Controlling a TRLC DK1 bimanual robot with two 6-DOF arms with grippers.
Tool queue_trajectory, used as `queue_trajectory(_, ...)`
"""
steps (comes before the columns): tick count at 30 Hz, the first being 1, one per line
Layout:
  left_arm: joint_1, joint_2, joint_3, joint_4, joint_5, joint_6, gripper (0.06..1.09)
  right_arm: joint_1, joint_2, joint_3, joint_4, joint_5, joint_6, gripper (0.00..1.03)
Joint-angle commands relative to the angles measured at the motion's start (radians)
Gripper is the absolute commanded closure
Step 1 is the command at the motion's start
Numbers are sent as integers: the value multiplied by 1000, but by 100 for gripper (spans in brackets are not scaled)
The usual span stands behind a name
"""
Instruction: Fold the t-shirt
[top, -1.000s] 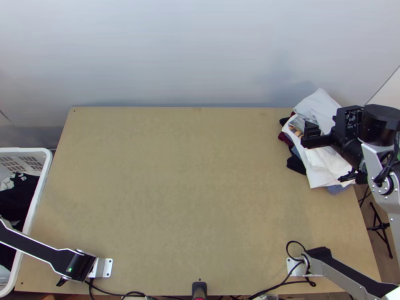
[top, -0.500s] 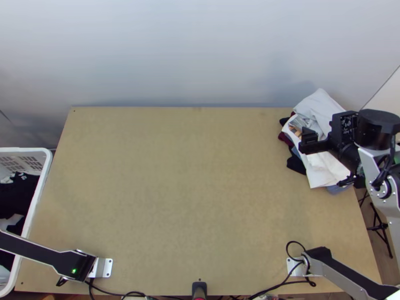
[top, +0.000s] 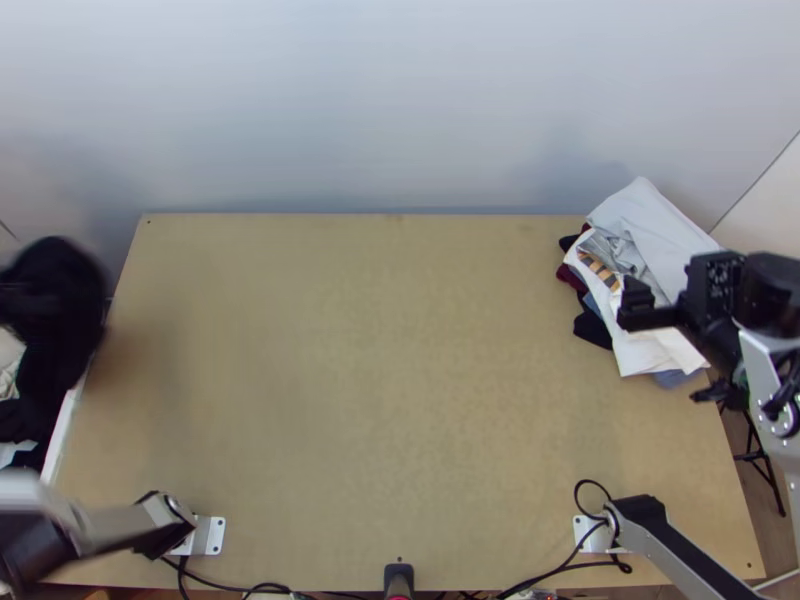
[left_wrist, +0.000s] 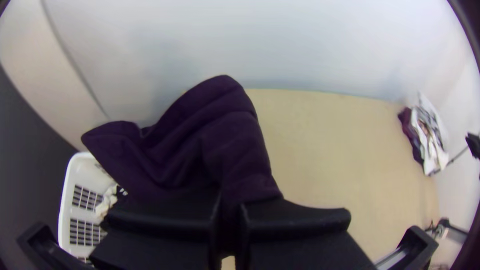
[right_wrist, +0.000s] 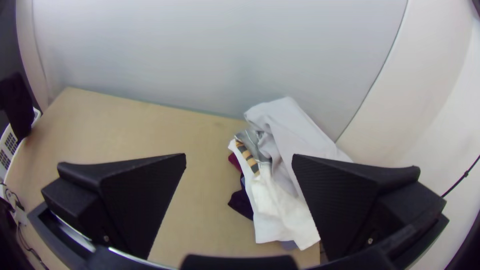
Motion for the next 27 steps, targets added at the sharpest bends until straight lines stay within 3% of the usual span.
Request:
queue_trajectory(1, -507, -379, -184, -12, -1, -179, 105, -64, -112, -112, -61, 1, 8, 4)
queue_trajectory(8, -901, -414, -389, 181, -96, -470, 105, -113, -212, -198, -117, 2, 10, 4)
queue_trajectory(13, -1162, -342, -509, 316, -95, -576, 100, -133, -273, -238, -163, 2, 8, 4)
queue_trajectory(14, -1232, -307, -533, 342, -96, -592, 95, -147, -282, -249, -166, 2, 8, 4)
queue_trajectory(15, -1304, -265, -558, 379, -96, -599, 82, -151, -287, -260, -169, 2, 11, 4)
queue_trajectory(17, -1404, -166, -579, 405, -119, -596, 25, -160, -296, -272, -177, 2, 16, 4)
queue_trajectory(18, -1435, -114, -575, 404, -122, -590, 8, -163, -299, -278, -176, 2, 16, 4)
queue_trajectory(23, -1513, 15, -443, 293, -98, -515, 10, -157, -296, -302, -194, 2, -10, 4)
queue_trajectory(27, -1502, 24, -339, 180, -176, -432, 9, -145, -262, -312, -192, 1, -18, 4)
